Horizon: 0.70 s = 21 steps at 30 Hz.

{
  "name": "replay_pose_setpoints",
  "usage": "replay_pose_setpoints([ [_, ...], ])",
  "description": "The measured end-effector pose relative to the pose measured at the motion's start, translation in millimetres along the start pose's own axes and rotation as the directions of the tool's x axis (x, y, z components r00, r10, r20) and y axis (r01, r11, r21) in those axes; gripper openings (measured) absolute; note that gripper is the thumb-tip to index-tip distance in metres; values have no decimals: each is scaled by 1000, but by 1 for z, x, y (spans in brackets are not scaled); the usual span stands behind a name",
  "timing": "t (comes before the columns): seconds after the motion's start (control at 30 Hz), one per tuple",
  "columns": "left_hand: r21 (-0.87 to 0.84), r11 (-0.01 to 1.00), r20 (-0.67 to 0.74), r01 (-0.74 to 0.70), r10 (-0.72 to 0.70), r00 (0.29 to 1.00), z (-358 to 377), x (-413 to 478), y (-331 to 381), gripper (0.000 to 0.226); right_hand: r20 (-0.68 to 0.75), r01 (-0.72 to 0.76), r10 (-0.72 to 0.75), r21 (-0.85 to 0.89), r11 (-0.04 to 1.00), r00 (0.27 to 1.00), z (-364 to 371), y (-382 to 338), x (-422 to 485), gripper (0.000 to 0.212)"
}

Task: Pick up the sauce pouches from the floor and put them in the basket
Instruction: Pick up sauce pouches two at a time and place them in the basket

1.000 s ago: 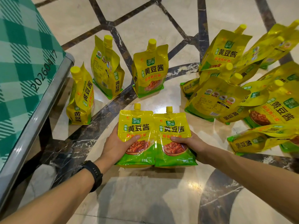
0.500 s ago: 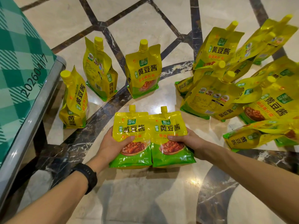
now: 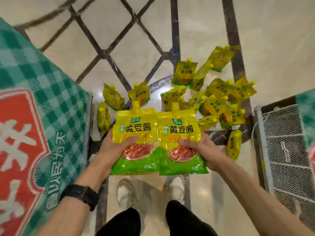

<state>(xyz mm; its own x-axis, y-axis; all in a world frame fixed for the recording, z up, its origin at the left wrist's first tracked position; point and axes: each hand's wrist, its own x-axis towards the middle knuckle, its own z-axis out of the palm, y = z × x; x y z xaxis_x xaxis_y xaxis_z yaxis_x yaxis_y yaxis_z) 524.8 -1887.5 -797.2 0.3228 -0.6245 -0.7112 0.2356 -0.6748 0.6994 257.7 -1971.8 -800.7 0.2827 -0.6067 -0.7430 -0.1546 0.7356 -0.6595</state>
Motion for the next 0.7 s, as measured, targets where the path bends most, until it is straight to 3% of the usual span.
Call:
replay_pose_setpoints([
  [0.23, 71, 983, 158, -172, 159, 975, 5, -237, 214, 70, -92, 171, -163, 85, 982, 982, 2, -172, -281, 77],
  [0.33, 82, 962, 246, -260, 234, 941, 17, -290, 262, 84, -185, 300, -278, 106, 948, 943, 2, -208, -353, 61],
  [0.4, 78, 938, 330, -337, 295, 897, 27, -308, 284, 82, -249, 367, -330, 121, 922, 910, 0, -217, -389, 60],
  [0.53, 38, 914, 532, -403, 323, 783, 55, -325, 312, 85, -406, 448, -364, 131, 884, 838, -5, -217, -441, 84],
  [0.7, 48, 865, 764, -499, 290, 577, 110, -357, 329, 93, -626, 587, -373, 170, 792, 685, -9, -186, -518, 55],
])
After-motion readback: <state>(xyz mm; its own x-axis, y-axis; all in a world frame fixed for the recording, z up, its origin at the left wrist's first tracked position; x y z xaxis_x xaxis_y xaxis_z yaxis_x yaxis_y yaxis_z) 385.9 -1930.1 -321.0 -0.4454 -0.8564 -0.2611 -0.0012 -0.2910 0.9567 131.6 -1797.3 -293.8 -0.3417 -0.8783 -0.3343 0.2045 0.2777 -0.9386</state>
